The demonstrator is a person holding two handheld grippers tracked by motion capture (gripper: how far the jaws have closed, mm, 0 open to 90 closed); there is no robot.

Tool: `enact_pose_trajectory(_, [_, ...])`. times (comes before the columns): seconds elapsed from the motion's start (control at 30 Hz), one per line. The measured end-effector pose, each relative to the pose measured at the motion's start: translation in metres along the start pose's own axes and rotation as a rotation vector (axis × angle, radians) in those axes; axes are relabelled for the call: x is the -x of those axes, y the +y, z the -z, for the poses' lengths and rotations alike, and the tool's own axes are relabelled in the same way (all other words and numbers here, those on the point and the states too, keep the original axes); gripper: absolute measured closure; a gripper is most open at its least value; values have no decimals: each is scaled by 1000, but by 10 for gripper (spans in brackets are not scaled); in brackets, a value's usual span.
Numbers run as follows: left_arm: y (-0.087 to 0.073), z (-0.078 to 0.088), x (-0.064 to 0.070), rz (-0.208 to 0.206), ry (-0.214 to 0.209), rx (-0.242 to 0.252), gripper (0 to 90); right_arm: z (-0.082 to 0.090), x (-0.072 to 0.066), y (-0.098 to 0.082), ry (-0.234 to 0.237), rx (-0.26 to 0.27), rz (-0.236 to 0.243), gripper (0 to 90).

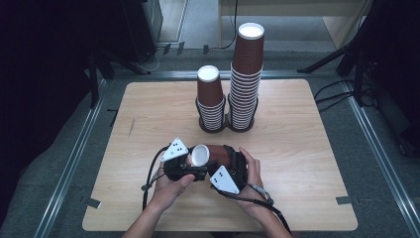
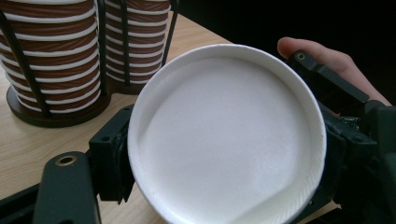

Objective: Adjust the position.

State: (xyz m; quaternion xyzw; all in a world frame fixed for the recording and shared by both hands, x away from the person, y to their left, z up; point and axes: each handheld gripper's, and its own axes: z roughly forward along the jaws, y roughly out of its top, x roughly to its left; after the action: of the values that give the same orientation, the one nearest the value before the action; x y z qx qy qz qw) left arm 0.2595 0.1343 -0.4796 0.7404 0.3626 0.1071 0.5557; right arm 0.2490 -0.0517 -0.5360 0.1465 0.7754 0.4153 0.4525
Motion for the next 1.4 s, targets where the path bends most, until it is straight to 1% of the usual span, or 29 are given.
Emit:
enact_pose_trajectory(0.07, [1,1,0,-2,0,5,212,2,1,0,-6,11,-16,58])
enact_pose_trajectory(0.1, [1,2,-1,-3,7,9,212,2,1,0,-6,11,-16,58])
enact_pose_trajectory(0.2, [3,6,-5,16,13,23,213,3,3,-1,2,18,-40,16])
enact_pose_trajectory(0.23, [4,9,-9,27,25,37,213,5,6,-2,11,35,-77,3])
enact_pose_trajectory(0.3, [5,12,-12,37,33,52,213,6,8,-2,12,42,-106,2])
enact_pose_trajectory(0.33, [5,12,-12,37,33,52,213,6,8,-2,12,42,-106,2])
enact_pose_trajectory(0.37, [5,15,-16,45,44,63,213,5,8,-3,-4,38,-111,0])
enact_pose_trajectory(0.43, [6,18,-19,53,54,75,213,5,7,-4,4,32,-125,0])
enact_pose_trajectory(0.47, [6,18,-19,53,54,75,214,5,7,-4,4,32,-125,0])
enact_pose_trajectory(0.53, [6,20,-22,61,65,82,214,6,8,-4,6,40,-144,0])
enact_pose_trajectory(0.57, [6,21,-24,64,76,85,214,6,8,-5,9,41,-161,0])
enact_pose_trajectory(0.63, [6,22,-25,69,80,91,214,7,9,-6,4,43,-187,0])
enact_pose_trajectory(0.7, [5,22,-26,71,87,98,213,9,10,-7,3,54,-228,0])
enact_pose_trajectory(0.77, [4,22,-26,74,89,100,213,11,10,-6,12,55,-264,0])
enact_pose_trajectory(0.8, [4,22,-27,76,93,102,213,11,10,-6,12,55,-264,0])
enact_pose_trajectory(0.87, [3,21,-27,77,97,108,213,14,10,-4,17,50,-304,0])
enact_pose_trajectory(0.93, [3,22,-28,79,102,118,213,16,12,-4,17,45,-358,0])
enact_pose_trajectory(0.97, [3,22,-28,79,102,118,214,16,12,-4,17,45,-358,0])
enact_pose_trajectory(1.0, [2,22,-29,77,103,119,213,16,14,-4,5,39,-413,0])
enact_pose_trajectory(1.03, [2,22,-29,77,104,119,213,15,14,-4,-6,36,-443,0])
enact_pose_trajectory(1.07, [2,22,-29,77,104,119,213,15,14,-4,-6,36,-443,0])
enact_pose_trajectory(1.1, [2,22,-29,75,105,123,213,15,14,-4,-24,35,-497,0])
enact_pose_trajectory(1.13, [2,22,-29,75,106,126,213,16,14,-4,-32,34,-525,0])
enact_pose_trajectory(1.27, [2,23,-31,79,111,132,213,18,14,-2,-27,37,-654,0])
enact_pose_trajectory(1.3, [2,23,-31,79,111,132,213,18,14,-2,-27,37,-654,0])
enact_pose_trajectory(1.33, [2,23,-32,86,113,136,213,19,13,-2,-18,38,-726,0])
enact_pose_trajectory(1.37, [2,23,-32,86,113,136,213,19,13,-2,-18,38,-726,0])
enact_pose_trajectory(1.4, [1,23,-32,86,113,137,213,20,14,-2,-10,35,-757,0])
